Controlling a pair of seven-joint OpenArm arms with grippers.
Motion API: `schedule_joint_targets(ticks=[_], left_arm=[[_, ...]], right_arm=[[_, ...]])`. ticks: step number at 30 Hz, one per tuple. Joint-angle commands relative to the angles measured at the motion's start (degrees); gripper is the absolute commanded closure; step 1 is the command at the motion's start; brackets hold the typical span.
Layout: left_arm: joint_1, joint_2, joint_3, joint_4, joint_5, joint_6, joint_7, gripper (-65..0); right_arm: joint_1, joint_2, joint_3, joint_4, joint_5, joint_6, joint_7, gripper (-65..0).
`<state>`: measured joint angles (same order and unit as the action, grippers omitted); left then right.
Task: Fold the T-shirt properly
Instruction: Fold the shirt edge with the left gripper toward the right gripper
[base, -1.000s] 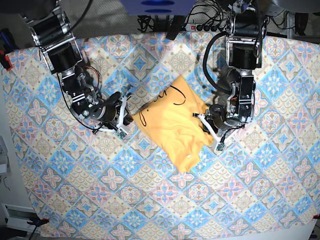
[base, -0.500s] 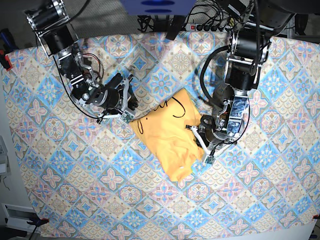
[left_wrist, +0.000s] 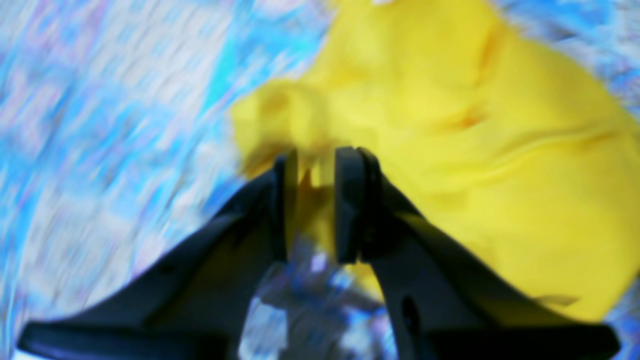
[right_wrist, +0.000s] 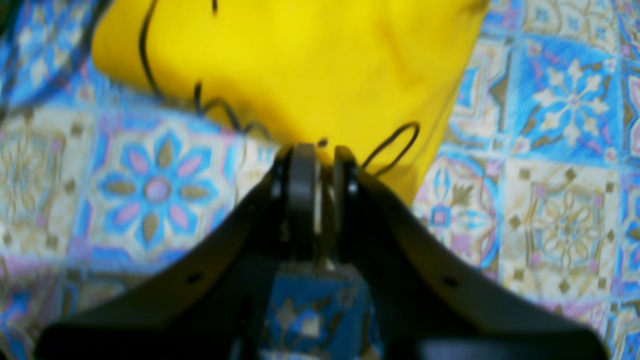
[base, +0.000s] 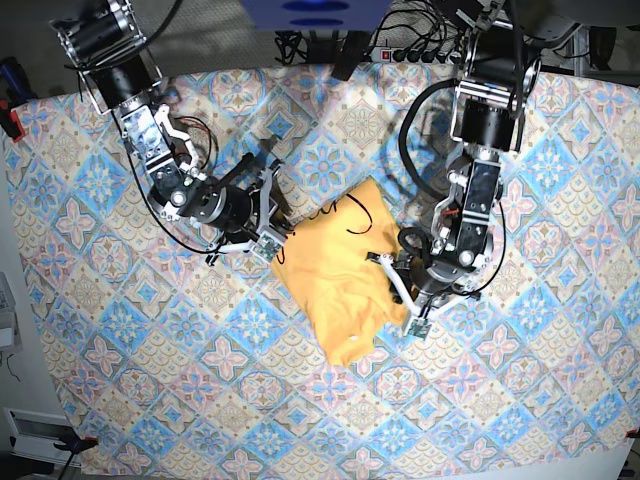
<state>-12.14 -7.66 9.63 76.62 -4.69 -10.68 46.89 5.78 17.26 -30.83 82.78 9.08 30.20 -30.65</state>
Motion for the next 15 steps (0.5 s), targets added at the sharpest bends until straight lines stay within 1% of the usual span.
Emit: schedule_joint_targets(ticks=[1, 4, 6, 11, 13, 15], left_arm=[[0.23, -0.30, -0.44, 2.63, -0.37, 0.08, -0.17, -13.1], [4.54, -0.30, -0.62, 6.33, -0.37, 0.26, 1.33, -13.1], [7.44, -0.30, -0.62, 8.96, -0.37, 0.35, 1.33, -13.1], [11.31, 0.14, -0.62, 14.94, -0.89, 0.44, 1.06, -13.1], [11.04, 1.64, -0.79, 14.85, -0.89, 0.44, 0.89, -13.1], [10.95, 2.78, -1.85, 14.77, -0.89, 0.44, 0.89, -13.1]], right_arm=[[2.26, 0.28, 0.37, -0.54, 0.46, 0.09, 1.25, -6.8], [4.72, 0.28, 0.46, -4.59, 0.46, 0.00, 1.42, -6.8], [5.96, 0.28, 1.16, -7.31, 0.46, -0.09, 1.51, -6.8], [7.63, 0.19, 5.73, -11.35, 0.46, -0.09, 1.60, -6.8], [7.98, 0.11, 7.93, -13.02, 0.46, -0.09, 1.78, -6.8], [8.86, -0.95, 8.81, -14.78, 0.46, -0.09, 2.92, -6.8]])
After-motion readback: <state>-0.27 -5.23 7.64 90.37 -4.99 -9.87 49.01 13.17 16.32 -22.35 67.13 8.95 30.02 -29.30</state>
